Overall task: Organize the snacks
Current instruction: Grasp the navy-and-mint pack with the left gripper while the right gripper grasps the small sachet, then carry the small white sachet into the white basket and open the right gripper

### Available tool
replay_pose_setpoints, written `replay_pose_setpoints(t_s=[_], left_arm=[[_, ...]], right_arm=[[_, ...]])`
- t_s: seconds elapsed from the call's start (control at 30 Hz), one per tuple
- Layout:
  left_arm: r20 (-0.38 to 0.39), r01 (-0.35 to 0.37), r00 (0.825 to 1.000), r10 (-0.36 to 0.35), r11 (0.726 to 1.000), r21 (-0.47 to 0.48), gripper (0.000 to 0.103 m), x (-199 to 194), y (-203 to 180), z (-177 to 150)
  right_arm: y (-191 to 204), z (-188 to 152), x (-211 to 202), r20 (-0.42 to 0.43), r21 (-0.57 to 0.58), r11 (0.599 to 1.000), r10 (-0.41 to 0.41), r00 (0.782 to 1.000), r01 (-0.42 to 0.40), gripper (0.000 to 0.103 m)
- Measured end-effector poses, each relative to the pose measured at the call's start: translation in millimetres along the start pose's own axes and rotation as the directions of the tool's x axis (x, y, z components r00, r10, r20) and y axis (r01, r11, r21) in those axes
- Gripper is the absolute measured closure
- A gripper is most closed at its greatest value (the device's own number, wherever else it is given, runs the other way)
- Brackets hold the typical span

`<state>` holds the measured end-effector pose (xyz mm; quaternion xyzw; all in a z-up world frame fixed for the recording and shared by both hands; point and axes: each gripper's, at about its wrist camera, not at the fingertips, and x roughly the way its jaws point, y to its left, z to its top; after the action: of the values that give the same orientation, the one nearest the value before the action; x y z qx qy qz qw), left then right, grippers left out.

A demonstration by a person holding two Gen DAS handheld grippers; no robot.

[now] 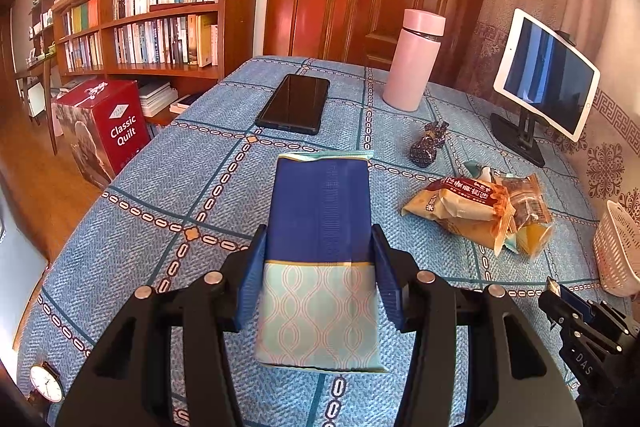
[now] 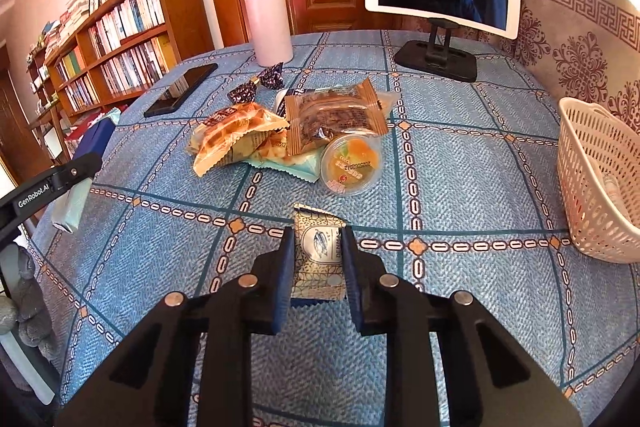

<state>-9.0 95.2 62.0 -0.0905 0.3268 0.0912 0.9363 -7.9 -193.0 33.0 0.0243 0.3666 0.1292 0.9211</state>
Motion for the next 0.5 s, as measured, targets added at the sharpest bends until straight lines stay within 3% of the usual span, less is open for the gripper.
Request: replay_pose_setpoints(t_s=[0.5], left_arm=[[0.056,0.035,0.998,-0.038,0.998,0.053,0.052,-32,-30,8]], right_arm=[[-53,17,-63,0.147,0.126,0.992,-0.03,0.989,0.012,0.08]])
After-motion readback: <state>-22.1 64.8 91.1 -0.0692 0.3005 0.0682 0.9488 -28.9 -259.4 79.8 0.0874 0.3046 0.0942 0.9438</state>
